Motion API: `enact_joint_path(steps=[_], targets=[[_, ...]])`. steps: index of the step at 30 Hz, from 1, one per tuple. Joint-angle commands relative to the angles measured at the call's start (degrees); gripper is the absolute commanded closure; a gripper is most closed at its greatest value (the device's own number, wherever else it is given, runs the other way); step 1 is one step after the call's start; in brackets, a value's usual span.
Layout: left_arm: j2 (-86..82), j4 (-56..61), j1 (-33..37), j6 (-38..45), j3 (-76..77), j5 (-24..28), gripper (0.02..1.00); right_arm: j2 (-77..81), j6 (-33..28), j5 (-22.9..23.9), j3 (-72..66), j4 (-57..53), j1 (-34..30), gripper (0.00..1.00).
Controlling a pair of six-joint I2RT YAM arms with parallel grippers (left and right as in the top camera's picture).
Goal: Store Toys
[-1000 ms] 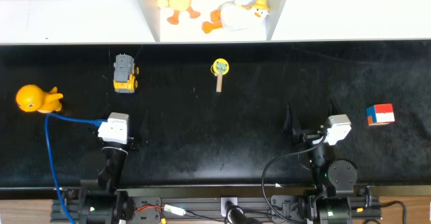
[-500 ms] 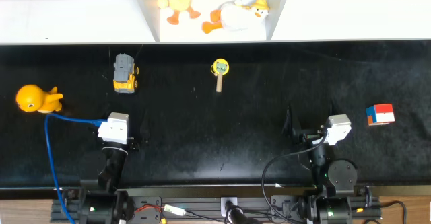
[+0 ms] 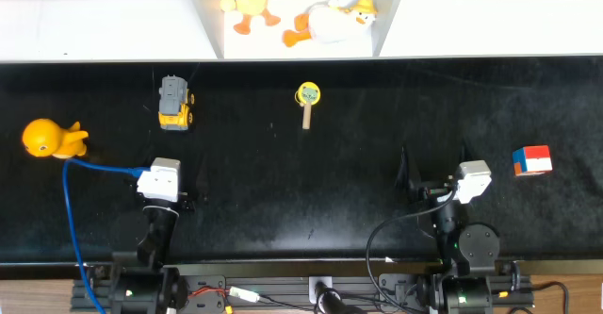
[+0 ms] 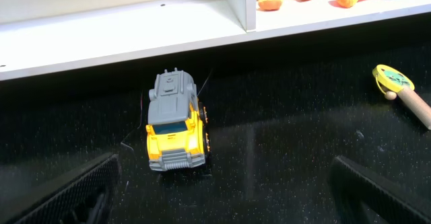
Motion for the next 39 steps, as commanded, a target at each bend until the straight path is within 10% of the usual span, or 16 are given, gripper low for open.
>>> enact_joint_path(steps=[1,12,27,31,39], targets=[[-0.31,-0.09,-0.04,1.07,-0.15,1.36,0.020,-0.44,0.22,0.26,-0.81,0.22,0.26,0.005],[0.04,-9.49,-0.02,-7.19,7.28,1.33,0.020,-0.44,0.22,0.26,-0.81,0.22,0.26,0.005],[25.99,-50.62,2.27,-21.94,48.85,-45.48,0.023,-0.44,0.22,0.26,-0.81,0.24,0.26,0.007],[32.68,-51.10,9.66,-21.86,54.16,-41.48,0.025,-0.44,0.22,0.26,-0.81,0.24,0.26,0.005],[37.94,-46.97,29.03,-13.42,58.99,-12.24,0.023,-0.44,0.22,0.26,-0.81,0.24,0.26,0.007]])
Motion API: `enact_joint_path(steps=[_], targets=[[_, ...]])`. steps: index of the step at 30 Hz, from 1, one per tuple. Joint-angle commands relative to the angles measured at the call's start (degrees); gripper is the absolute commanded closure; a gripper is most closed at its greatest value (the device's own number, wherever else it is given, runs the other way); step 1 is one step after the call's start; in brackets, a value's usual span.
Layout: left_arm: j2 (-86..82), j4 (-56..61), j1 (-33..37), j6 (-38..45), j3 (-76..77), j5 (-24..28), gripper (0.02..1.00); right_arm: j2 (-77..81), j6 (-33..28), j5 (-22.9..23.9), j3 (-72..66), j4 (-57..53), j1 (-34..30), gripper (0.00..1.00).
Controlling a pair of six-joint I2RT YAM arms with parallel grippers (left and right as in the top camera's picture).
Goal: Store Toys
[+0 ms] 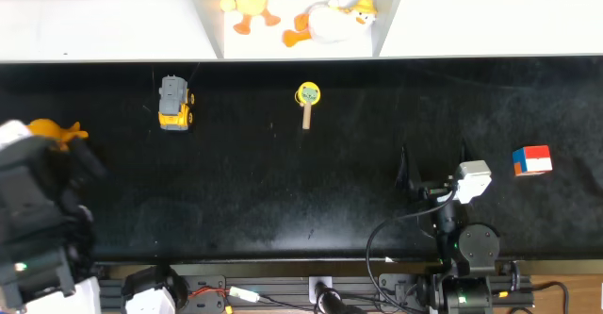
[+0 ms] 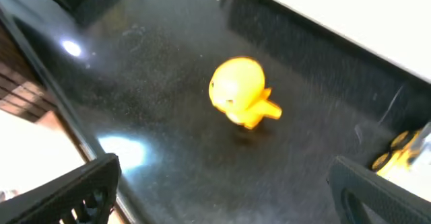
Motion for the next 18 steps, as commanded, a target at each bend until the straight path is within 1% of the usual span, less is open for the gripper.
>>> enact_joint_path(steps=[1,4,9,14,18], targets=[[0.79,1.05,6.97,3.08,1.90,16.17,0.020,-0.44,0.24,0.24,-0.81,0.26,0.26,0.007],[1.46,1.07,8.63,3.13,1.90,16.35,0.023,-0.44,0.24,0.24,-0.81,0.28,0.26,0.005],[4.35,1.40,8.87,3.15,1.88,16.22,0.020,-0.44,0.26,0.24,-0.81,0.28,0.26,0.005],[10.23,1.57,9.44,3.06,1.88,11.13,0.020,-0.44,0.24,0.24,-0.81,0.28,0.26,0.005],[15.69,3.34,12.07,1.55,1.88,10.99,0.020,-0.44,0.24,0.24,-0.81,0.28,0.26,0.005]])
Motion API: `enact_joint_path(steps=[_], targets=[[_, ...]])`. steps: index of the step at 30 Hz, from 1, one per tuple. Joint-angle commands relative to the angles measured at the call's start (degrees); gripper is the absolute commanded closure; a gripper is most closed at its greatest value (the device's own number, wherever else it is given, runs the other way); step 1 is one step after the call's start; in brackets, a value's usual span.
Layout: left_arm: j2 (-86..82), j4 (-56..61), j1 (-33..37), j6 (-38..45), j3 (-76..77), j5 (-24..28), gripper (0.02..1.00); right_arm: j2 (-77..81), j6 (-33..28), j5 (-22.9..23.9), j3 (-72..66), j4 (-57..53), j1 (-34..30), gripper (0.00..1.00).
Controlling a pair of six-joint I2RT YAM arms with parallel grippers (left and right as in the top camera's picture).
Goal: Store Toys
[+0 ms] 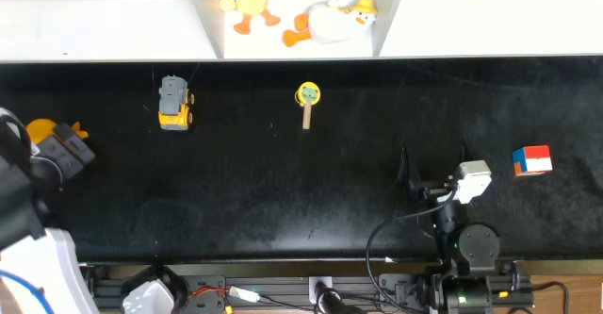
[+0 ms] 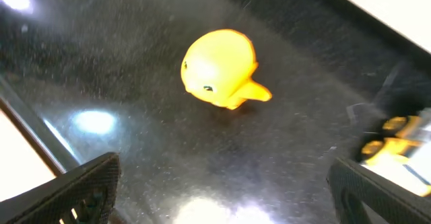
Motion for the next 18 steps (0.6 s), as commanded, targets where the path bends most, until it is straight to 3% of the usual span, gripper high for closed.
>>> enact_joint_path(steps=[1,6,11,18], targets=[[4.81,2.16,3.02,-0.35,1.42,-1.60,0.020,-0.44,0.26,0.24,-0.81,0.24,0.26,0.005],[9.70,6.84,5.18,4.68,1.42,-0.85,0.023,-0.44,0.24,0.24,-0.81,0.26,0.26,0.005],[14.53,9.60,5.27,10.40,1.42,3.56,0.020,-0.44,0.24,0.24,-0.81,0.24,0.26,0.007],[17.77,9.46,5.70,13.57,1.38,3.39,0.020,-0.44,0.24,0.24,-0.81,0.24,0.26,0.007]])
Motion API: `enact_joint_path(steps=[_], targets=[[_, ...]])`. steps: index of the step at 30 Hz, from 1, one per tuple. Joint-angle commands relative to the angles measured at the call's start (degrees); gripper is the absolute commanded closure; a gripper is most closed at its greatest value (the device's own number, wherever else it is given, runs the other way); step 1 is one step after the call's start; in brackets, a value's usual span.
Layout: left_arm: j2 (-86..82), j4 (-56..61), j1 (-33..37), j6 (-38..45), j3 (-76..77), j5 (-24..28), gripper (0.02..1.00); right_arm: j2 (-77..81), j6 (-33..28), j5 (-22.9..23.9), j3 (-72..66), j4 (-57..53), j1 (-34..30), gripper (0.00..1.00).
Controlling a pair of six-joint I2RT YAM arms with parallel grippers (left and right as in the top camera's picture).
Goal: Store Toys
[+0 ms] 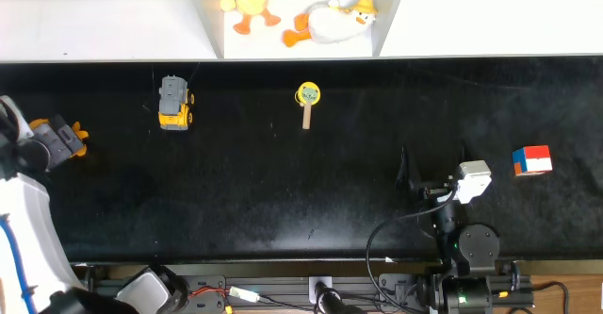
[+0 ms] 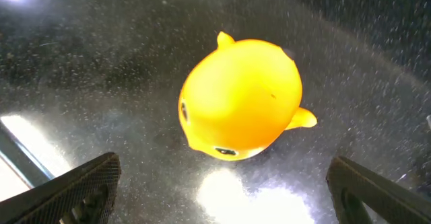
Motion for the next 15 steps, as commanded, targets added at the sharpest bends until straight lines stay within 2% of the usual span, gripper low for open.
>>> enact_joint_path(steps=[1,5,10,15], targets=[[1.05,0.20,1.22,4.83,1.31,1.14,0.020,-0.44,0.22,0.26,-0.81,0.26,0.26,0.007],[2.29,1.18,3.28,9.14,0.94,3.41,0.018,-0.44,0.22,0.26,-0.81,0.24,0.26,0.005],[3.34,2.25,5.95,12.96,0.90,12.72,0.025,-0.44,0.22,0.26,-0.81,0.26,0.26,0.005],[5.16,4.76,6.27,14.43,0.87,15.89,0.025,-0.44,0.24,0.26,-0.81,0.26,0.26,0.005]])
